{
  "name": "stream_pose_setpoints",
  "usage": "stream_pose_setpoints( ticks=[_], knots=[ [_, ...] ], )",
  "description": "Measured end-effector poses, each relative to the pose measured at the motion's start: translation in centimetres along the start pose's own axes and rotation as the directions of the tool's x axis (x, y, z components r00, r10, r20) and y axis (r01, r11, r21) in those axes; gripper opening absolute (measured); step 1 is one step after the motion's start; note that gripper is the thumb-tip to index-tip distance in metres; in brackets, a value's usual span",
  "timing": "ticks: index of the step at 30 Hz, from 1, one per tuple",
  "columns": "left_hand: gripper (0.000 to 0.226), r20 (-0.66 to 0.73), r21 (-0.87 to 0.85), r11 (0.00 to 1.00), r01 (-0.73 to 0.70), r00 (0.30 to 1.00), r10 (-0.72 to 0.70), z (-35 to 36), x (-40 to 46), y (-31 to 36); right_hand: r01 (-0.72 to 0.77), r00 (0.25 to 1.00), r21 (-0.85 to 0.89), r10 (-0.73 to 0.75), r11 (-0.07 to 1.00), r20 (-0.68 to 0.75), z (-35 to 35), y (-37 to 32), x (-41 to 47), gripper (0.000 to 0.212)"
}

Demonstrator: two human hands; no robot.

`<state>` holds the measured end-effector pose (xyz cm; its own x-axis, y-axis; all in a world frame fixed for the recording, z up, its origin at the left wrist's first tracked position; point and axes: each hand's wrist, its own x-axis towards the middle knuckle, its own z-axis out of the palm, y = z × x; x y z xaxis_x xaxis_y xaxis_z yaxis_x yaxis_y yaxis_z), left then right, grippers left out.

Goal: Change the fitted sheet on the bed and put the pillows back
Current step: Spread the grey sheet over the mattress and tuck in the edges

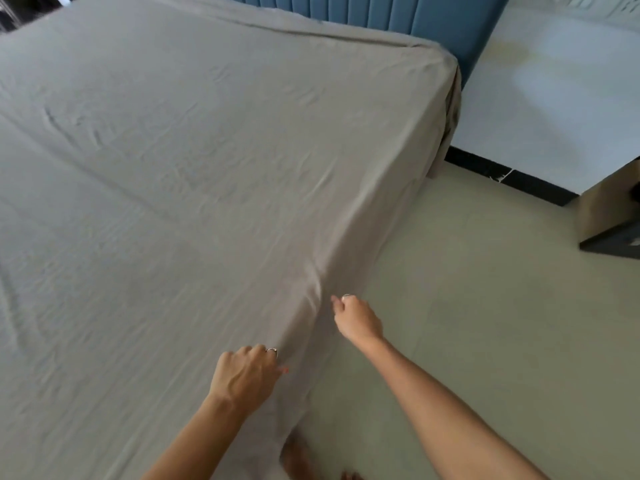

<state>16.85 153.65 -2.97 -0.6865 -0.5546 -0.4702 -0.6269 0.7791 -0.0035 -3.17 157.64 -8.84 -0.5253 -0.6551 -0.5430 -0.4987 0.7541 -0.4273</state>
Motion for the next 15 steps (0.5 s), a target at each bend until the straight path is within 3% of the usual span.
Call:
stream_pose_setpoints(
  ticks=[2, 6, 11, 15],
  knots=[
    [0.04, -0.024, 0.012, 0.998, 0.057, 0.998, -0.056, -2.4, 2.5, 0.4, -0.016, 1.0, 0.01, 0.016, 1.0, -0.003, -2.3, 0.5, 2.0, 0.044],
    [0.045, -0.05, -0.04, 0.999, 0.035, 0.998, -0.037, -6.0, 9.2, 1.5, -0.064, 0.992, 0.112, 0.075, 0.992, -0.103, -7.6, -0.8, 7.4, 0.045],
    [0.045, -0.003, -0.127, 0.99, 0.059, 0.998, -0.06, -7.2, 16.3, 2.1, -0.216, 0.942, 0.334, 0.286, 0.918, -0.176, -10.5, -4.6, 14.4, 0.054],
    [0.03, 0.083, -0.18, 0.982, -0.058, 0.994, 0.073, -7.1, 18.4, 1.8, -0.249, 0.915, 0.38, 0.345, 0.891, -0.211, -10.0, -4.9, 16.2, 0.039]
  ],
)
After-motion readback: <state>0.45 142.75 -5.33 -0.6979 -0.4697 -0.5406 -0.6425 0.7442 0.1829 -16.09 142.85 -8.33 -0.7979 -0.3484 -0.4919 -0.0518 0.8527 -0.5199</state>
